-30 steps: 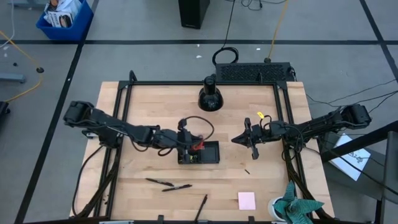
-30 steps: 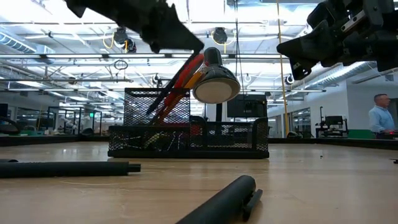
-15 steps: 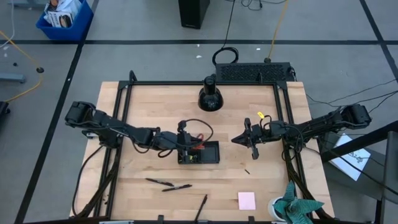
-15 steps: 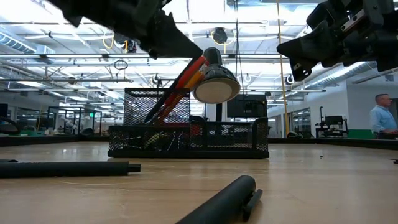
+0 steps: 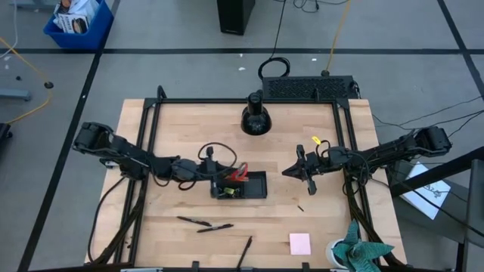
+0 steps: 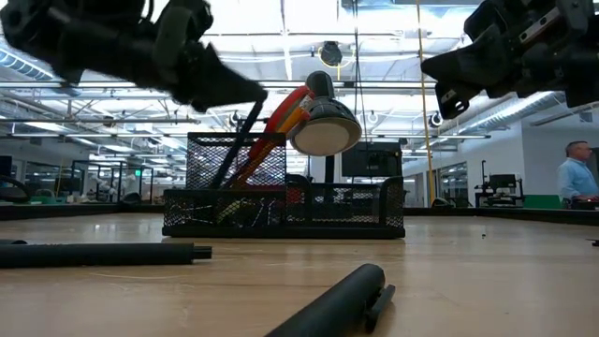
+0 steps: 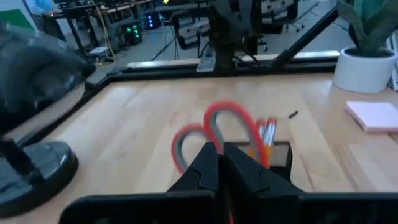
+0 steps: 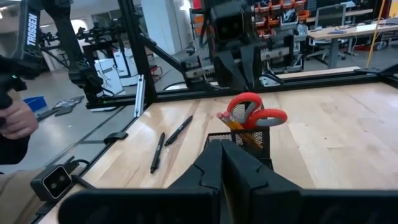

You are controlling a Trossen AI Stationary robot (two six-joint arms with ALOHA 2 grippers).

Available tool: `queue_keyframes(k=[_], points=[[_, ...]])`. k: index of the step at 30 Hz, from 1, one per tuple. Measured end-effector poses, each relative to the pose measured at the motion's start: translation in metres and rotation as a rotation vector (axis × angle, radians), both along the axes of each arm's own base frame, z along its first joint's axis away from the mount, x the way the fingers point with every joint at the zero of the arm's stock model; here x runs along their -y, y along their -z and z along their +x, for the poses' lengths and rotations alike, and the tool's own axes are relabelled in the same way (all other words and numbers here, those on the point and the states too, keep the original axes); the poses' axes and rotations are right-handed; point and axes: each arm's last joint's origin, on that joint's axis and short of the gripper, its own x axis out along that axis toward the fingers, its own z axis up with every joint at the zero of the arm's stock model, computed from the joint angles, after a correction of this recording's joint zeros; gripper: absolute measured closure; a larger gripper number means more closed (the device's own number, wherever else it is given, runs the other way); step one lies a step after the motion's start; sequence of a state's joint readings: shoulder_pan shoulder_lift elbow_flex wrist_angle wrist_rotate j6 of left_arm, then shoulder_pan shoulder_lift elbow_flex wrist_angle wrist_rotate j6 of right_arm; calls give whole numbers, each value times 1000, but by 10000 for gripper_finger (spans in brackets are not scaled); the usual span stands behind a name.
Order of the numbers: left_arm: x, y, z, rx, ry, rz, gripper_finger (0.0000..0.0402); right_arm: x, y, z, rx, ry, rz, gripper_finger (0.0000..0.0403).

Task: Pick and place office supplies into organizer
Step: Put the pen into the top left section of the desk organizer, then put the top pen into the top left section of the desk organizer

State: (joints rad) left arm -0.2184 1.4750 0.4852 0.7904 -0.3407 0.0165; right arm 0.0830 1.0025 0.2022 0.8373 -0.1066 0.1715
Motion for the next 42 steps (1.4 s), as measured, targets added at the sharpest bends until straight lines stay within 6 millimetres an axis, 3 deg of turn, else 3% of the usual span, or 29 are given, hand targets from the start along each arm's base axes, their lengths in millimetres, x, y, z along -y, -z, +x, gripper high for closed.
queue_keyframes(k=[5,15,30,37,42], points=[[-5,12,-10,22,-14,-30,395,0,-1,0,11,2,1,403],[-8,17,-11,-19,-39,-73,384,0,-2,0,18,4,-2,403],[-9,17,-10,-27,-54,-122,256,0,-2,0,19,2,-6,403],[-7,7,2,-57,-57,-119,214,0,-1,0,13,2,-6,403],[2,-15,11,-100,-32,-89,206,0,-1,0,10,1,-2,403]])
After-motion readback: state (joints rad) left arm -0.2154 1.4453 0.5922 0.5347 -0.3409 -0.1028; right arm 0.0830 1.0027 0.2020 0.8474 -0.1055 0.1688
